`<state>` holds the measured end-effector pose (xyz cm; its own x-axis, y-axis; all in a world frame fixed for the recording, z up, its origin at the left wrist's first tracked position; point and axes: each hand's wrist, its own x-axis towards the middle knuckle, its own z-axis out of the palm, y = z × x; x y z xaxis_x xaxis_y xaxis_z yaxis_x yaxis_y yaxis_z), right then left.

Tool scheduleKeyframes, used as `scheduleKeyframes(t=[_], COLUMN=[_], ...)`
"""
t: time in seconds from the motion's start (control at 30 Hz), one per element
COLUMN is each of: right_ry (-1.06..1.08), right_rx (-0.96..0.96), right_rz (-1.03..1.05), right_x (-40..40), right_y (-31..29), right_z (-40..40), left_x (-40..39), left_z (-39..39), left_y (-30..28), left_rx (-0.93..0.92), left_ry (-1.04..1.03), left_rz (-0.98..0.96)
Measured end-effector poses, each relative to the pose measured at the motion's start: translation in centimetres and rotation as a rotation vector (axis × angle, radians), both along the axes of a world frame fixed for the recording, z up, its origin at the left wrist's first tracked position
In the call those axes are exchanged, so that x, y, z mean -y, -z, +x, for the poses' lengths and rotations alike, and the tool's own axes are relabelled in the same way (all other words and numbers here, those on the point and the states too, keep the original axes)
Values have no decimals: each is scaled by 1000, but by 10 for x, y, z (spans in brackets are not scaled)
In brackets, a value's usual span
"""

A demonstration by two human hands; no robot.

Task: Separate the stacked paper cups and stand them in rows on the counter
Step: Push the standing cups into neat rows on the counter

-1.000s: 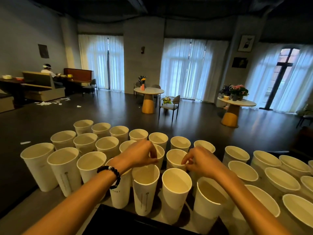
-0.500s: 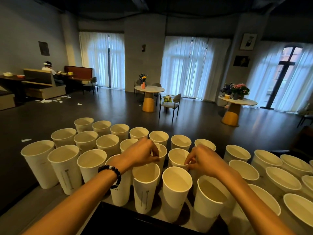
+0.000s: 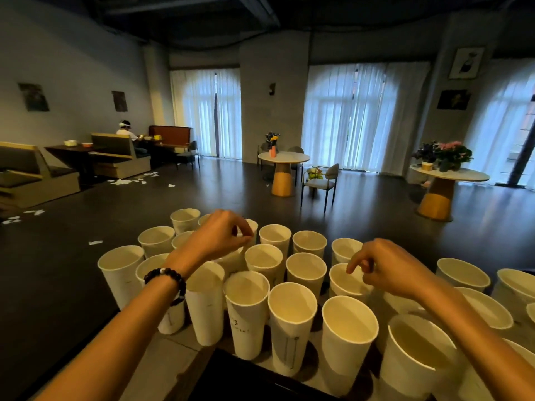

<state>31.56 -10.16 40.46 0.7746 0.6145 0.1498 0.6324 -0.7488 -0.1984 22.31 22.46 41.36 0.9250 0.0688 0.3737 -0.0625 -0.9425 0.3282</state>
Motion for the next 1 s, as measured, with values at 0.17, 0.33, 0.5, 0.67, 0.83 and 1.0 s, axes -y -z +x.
scheduleKeyframes(t=[0.17, 0.33, 0.5, 0.67, 0.83, 1.0], right_ry=[-112, -215, -228, -217, -179, -164], right_rx=[25, 32, -53, -46, -11, 11], right_rz=[187, 139, 48, 9, 7, 7], right_x=[-64, -130, -160, -164, -163, -161], right_y=[-2, 7, 22, 25, 28, 25], right_z=[-8, -13, -13, -15, -13, -15], left_x=[-56, -60, -48, -37, -33, -34], left_z=[-27, -27, -4, 7, 10, 9], left_y=[7, 26, 48, 58, 65, 65], left_rx=[-30, -51, -63, -43, 2, 0], left_ry=[-126, -150, -137, -126, -145, -136], left_rz=[-15, -13, 22, 79, 68, 53])
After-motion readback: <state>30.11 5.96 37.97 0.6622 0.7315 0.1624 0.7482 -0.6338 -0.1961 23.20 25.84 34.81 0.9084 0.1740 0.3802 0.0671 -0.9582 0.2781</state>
